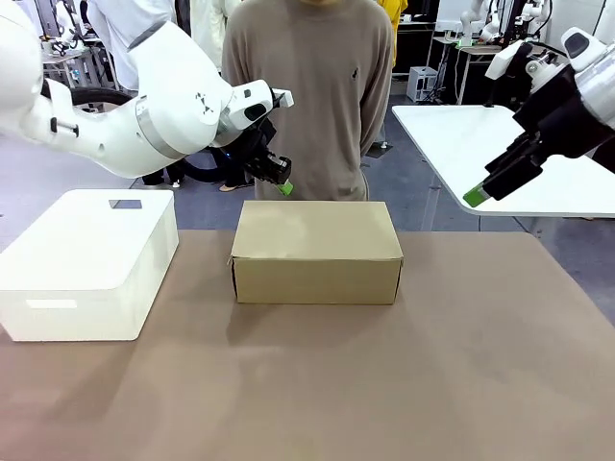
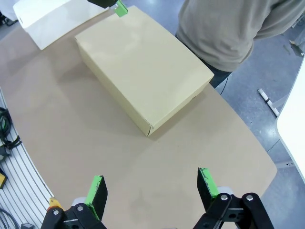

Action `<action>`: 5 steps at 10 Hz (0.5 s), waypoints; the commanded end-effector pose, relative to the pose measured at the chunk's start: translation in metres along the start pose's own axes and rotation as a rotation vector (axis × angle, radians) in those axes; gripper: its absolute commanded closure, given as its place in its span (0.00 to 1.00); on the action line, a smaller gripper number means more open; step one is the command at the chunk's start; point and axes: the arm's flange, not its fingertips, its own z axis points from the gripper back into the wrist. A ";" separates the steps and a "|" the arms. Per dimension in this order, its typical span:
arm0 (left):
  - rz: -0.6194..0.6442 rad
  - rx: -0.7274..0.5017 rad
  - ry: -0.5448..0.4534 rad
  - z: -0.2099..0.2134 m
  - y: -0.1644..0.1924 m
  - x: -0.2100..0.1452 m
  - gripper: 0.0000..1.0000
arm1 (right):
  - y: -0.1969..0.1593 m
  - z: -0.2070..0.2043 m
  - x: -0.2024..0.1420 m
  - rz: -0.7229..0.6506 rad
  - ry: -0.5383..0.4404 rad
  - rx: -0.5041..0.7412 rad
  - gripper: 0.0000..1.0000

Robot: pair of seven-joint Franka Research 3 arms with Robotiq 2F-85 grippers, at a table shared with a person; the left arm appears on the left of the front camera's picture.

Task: Pack the shoes into the box.
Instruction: Press down on the lid of the Shoes Box.

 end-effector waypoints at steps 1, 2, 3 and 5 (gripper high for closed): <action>-0.001 0.009 0.007 0.003 0.000 -0.004 1.00 | 0.000 0.000 0.005 -0.014 0.007 -0.014 0.00; 0.000 0.000 0.000 0.000 0.000 0.000 1.00 | 0.000 0.000 0.005 -0.014 0.007 -0.014 0.00; 0.024 -0.003 -0.010 -0.005 0.002 0.009 1.00 | 0.000 0.000 0.005 -0.014 0.007 -0.014 0.00; 0.048 -0.011 -0.004 -0.018 0.003 0.027 1.00 | 0.000 0.000 0.005 -0.014 0.007 -0.014 0.00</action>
